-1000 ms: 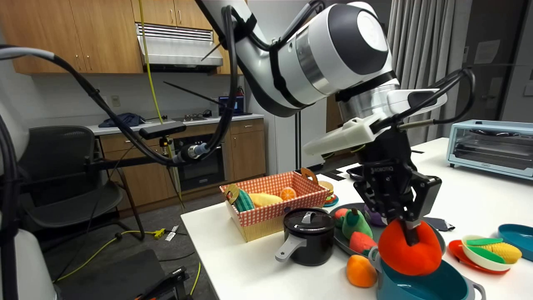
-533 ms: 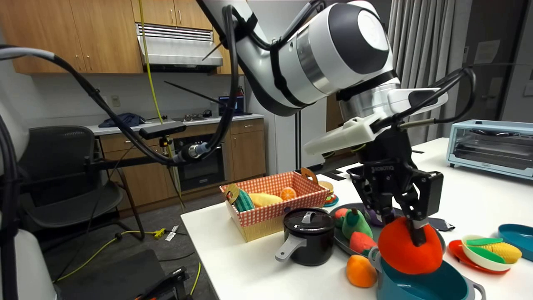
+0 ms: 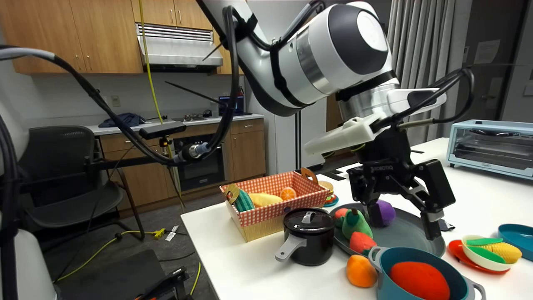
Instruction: Pick up the apple plush toy and put it in the pot
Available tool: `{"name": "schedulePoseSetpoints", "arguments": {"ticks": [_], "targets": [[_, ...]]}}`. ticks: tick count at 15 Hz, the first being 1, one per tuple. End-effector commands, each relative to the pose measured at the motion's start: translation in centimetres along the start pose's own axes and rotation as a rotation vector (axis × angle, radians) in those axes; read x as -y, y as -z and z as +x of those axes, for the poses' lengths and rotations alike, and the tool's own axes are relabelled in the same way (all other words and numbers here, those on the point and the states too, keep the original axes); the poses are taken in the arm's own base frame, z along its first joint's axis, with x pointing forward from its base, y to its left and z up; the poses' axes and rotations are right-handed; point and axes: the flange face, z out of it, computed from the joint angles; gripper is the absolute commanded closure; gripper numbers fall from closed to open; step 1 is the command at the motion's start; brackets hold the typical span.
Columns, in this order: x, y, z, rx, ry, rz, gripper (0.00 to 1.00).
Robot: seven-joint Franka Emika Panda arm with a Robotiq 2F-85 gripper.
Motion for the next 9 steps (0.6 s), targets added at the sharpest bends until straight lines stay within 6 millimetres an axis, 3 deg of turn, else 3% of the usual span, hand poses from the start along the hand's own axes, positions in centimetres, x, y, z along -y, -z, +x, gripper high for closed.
{"name": "schedulePoseSetpoints", "arguments": {"ticks": [1, 5, 9], "targets": [[0.0, 0.5, 0.3, -0.005, 0.01, 0.012, 0.0], [0.6, 1.8, -0.1, -0.026, 0.038, 0.027, 0.0], [1.7, 5.5, -0.8, -0.056, 0.059, 0.127, 0.0]]}}
